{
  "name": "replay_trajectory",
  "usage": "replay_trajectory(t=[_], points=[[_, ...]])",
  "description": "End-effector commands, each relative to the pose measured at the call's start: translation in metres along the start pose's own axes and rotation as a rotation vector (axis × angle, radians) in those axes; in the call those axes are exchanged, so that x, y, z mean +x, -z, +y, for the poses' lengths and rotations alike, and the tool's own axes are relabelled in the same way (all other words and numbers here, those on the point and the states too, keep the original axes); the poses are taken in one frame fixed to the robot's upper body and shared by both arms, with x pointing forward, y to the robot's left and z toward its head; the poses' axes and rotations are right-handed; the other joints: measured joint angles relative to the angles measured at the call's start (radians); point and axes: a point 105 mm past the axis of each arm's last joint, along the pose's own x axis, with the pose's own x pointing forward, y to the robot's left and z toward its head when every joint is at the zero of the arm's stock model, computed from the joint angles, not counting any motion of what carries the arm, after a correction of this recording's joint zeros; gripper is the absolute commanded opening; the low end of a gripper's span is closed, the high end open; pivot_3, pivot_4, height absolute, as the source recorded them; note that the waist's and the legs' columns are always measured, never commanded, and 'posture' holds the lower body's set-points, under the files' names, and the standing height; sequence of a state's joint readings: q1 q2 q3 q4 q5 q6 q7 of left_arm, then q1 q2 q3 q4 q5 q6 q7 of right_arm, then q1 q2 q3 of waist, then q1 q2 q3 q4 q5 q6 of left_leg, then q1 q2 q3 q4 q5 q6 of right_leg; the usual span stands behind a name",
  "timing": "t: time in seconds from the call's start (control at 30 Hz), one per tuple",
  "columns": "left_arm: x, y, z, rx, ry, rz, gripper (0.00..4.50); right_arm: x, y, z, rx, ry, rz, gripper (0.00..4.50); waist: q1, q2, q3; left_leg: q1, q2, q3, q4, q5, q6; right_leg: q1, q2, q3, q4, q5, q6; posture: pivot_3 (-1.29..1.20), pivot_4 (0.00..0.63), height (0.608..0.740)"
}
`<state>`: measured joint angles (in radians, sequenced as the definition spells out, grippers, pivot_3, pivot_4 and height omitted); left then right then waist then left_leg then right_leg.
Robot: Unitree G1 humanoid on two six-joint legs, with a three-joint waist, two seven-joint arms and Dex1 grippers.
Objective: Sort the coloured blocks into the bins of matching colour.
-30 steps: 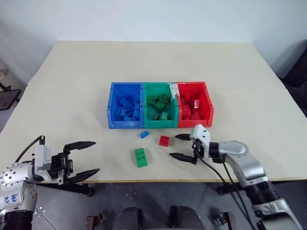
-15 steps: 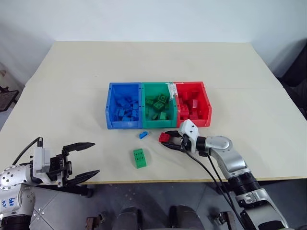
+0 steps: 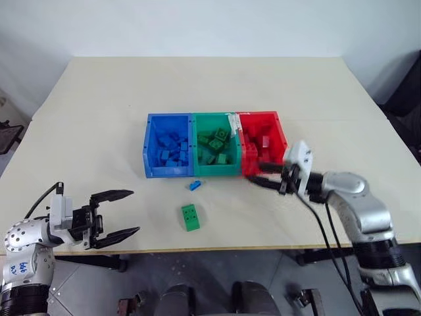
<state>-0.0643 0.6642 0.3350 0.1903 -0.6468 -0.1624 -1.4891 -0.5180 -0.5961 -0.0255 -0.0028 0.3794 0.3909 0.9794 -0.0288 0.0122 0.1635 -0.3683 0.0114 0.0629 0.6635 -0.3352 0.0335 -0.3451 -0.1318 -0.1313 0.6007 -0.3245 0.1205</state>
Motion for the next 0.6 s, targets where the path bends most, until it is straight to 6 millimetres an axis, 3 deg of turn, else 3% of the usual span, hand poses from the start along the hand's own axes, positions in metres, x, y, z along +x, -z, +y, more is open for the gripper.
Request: replay_trajectory(t=[0.03, 0.07, 0.37, 0.53, 0.6], points=[[0.001, -0.001, 0.004, 0.017, 0.008, -0.007, 4.5, -0.006, -0.013, -0.044, -0.071, 0.155, 0.007, 1.46, -0.001, 0.0, 0.0, 0.001, 0.0, 0.0, 0.0, 0.0, 0.0, 0.0, 0.0, 0.0, 0.001, 0.0, 0.0, 0.0, 0.15, 0.74], [0.001, -0.001, 0.005, 0.018, 0.009, -0.008, 4.5, -0.005, -0.01, -0.048, -0.076, 0.163, 0.027, 1.46, 0.001, -0.001, 0.0, 0.0, 0.0, 0.0, 0.0, 0.0, 0.0, 0.0, 0.0, 0.0, 0.001, 0.0, 0.0, 0.0, 0.15, 0.74], [0.002, -0.001, 0.006, 0.03, 0.002, -0.015, 4.5, 0.004, -0.001, -0.059, -0.143, 0.154, 0.079, 4.47, 0.0, -0.001, 0.0, 0.0, -0.001, 0.001, 0.0, 0.0, 0.0, -0.001, 0.001, -0.001, 0.003, 0.0, 0.0, 0.0, 0.15, 0.74], [0.001, 0.0, 0.004, 0.026, -0.004, -0.013, 4.5, -0.011, -0.006, -0.055, -0.147, 0.108, 0.068, 4.47, 0.002, -0.001, 0.0, 0.0, -0.001, 0.0, 0.0, 0.0, 0.0, 0.0, 0.0, -0.001, 0.003, 0.0, 0.0, 0.0, 0.15, 0.74], [0.002, 0.001, 0.004, 0.024, -0.003, -0.015, 4.5, -0.024, -0.007, -0.039, -0.134, -0.003, 0.057, 4.47, 0.004, -0.001, 0.0, 0.0, -0.001, 0.0, 0.0, 0.0, 0.0, 0.0, 0.0, -0.001, 0.003, 0.0, 0.0, 0.0, 0.15, 0.74]])
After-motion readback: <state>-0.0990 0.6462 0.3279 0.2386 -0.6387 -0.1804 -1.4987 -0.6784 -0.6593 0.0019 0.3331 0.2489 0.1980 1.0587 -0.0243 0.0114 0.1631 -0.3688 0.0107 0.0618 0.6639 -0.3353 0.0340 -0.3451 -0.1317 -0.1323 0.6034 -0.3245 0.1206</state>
